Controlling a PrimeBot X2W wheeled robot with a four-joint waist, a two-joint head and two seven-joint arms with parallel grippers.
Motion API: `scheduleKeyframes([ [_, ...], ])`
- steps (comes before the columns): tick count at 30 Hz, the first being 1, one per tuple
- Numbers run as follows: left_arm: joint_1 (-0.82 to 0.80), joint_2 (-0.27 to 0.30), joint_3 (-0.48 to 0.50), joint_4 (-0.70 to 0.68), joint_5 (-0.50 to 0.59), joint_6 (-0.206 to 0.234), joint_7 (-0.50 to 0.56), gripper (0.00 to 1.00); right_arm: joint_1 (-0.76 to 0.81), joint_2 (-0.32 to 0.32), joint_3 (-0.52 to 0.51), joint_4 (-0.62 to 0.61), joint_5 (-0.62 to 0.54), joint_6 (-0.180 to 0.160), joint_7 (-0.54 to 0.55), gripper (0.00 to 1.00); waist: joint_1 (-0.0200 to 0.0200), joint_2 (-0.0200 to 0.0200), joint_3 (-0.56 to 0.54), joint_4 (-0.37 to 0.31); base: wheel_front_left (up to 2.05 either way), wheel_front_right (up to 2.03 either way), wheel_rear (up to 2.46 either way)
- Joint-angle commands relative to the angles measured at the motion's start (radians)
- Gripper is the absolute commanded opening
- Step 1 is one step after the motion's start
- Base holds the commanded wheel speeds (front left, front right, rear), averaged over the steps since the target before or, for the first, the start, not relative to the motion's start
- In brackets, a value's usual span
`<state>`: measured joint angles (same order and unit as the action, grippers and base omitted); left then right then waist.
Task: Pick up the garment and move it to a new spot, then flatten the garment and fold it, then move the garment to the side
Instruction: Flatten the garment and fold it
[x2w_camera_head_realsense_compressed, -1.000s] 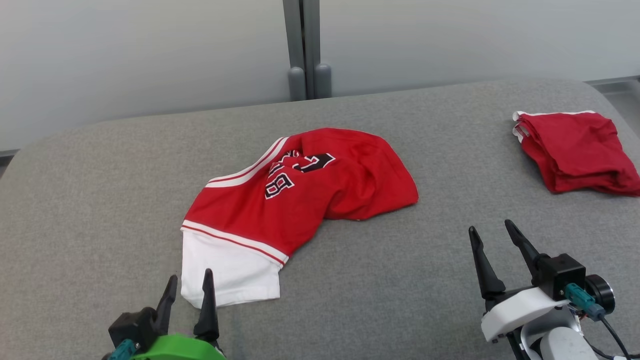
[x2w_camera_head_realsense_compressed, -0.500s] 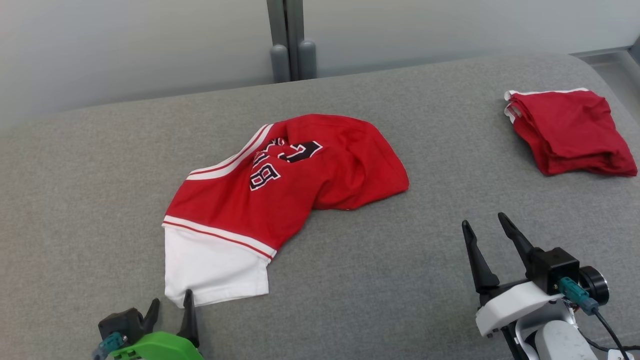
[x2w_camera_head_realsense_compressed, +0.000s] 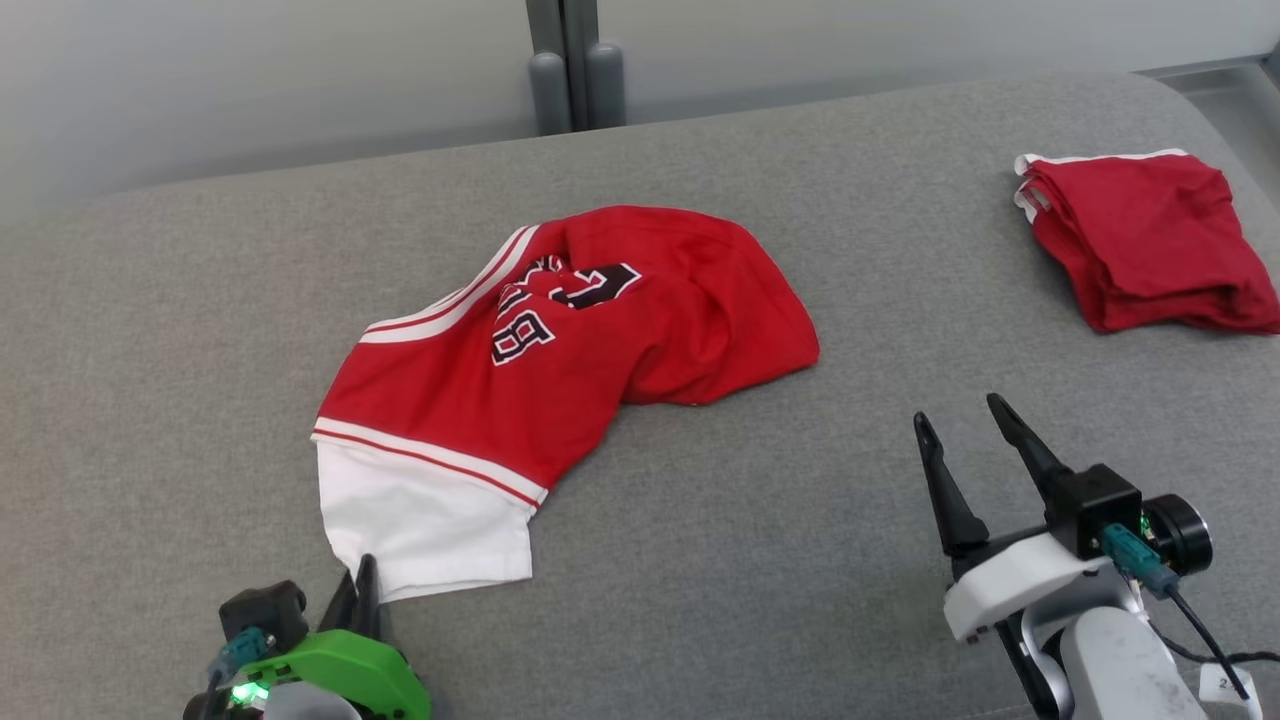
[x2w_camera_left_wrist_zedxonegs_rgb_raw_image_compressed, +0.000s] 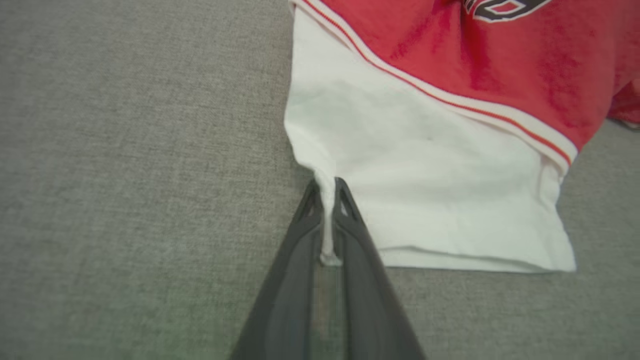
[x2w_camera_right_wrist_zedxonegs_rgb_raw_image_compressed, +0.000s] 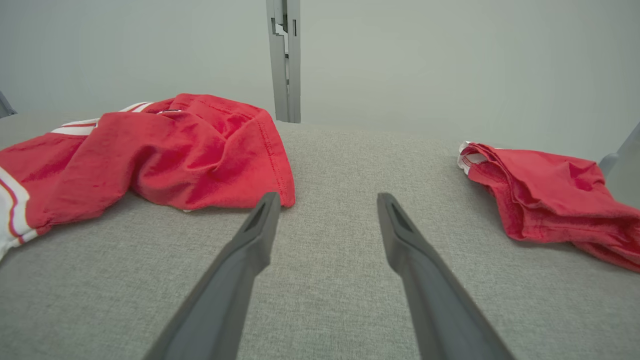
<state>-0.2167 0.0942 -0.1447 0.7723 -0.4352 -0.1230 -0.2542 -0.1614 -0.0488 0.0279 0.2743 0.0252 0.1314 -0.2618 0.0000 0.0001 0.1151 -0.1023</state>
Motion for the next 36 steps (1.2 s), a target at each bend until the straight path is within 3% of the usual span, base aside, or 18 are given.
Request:
scheduleKeyframes([
  [1, -0.015, -0.002, -0.01, -0.003, -0.002, -0.005, -0.001, 0.0, -0.029, -0.003, -0.001, 0.016, -0.017, -0.002, -0.004, 1.0, 0.0, -0.0001, 0.009, 0.015, 0.0, 0.0, 0.0],
  [8, -0.031, -0.003, -0.008, -0.107, -0.001, -0.007, -0.011, 0.0, -0.184, -0.003, -0.018, 0.17, -0.052, -0.002, 0.022, 1.0, 0.0, -0.0001, 0.046, 0.071, 0.0, 0.0, 0.0],
  [17, -0.018, -0.018, -0.008, -0.275, 0.039, -0.008, -0.011, 0.0, -0.402, -0.003, -0.045, 0.446, -0.099, -0.002, 0.137, 1.0, 0.0, -0.0001, 0.114, 0.146, 0.0, 0.0, 0.0],
  [29, -0.004, -0.029, 0.008, -0.341, 0.052, -0.008, -0.011, 0.0, -0.533, -0.003, 0.035, 0.702, -0.069, -0.002, 0.14, 1.0, 0.0, -0.0001, 0.152, 0.15, 0.0, 0.0, 0.0],
  [30, -0.004, -0.029, 0.01, -0.343, 0.053, -0.009, -0.011, 0.0, -0.537, -0.003, 0.043, 0.713, -0.064, -0.002, 0.139, 0.96, 0.0, -0.0001, 0.153, 0.147, 0.0, 0.0, 0.0],
  [31, -0.003, -0.03, 0.014, -0.345, 0.053, -0.009, -0.011, 0.0, -0.544, -0.003, 0.052, 0.725, -0.056, -0.002, 0.134, 0.47, 0.0, -0.0001, 0.154, 0.143, 0.0, 0.0, 0.0],
  [33, -0.001, -0.03, 0.018, -0.347, 0.053, -0.009, -0.011, 0.0, -0.554, -0.003, 0.07, 0.742, -0.041, -0.002, 0.126, 0.11, 0.0, -0.0001, 0.154, 0.138, 0.0, 0.0, 0.0],
  [34, 0.0, -0.03, 0.02, -0.347, 0.055, -0.009, -0.011, 0.0, -0.559, -0.003, 0.079, 0.749, -0.032, -0.002, 0.122, 0.0, 0.0, -0.0001, 0.154, 0.135, 0.0, 0.0, 0.0],
  [36, 0.0, -0.029, 0.023, -0.348, 0.057, -0.009, -0.011, 0.0, -0.568, -0.004, 0.1, 0.761, -0.013, -0.002, 0.118, 0.0, 0.0, -0.0001, 0.152, 0.129, 0.0, 0.0, 0.0],
])
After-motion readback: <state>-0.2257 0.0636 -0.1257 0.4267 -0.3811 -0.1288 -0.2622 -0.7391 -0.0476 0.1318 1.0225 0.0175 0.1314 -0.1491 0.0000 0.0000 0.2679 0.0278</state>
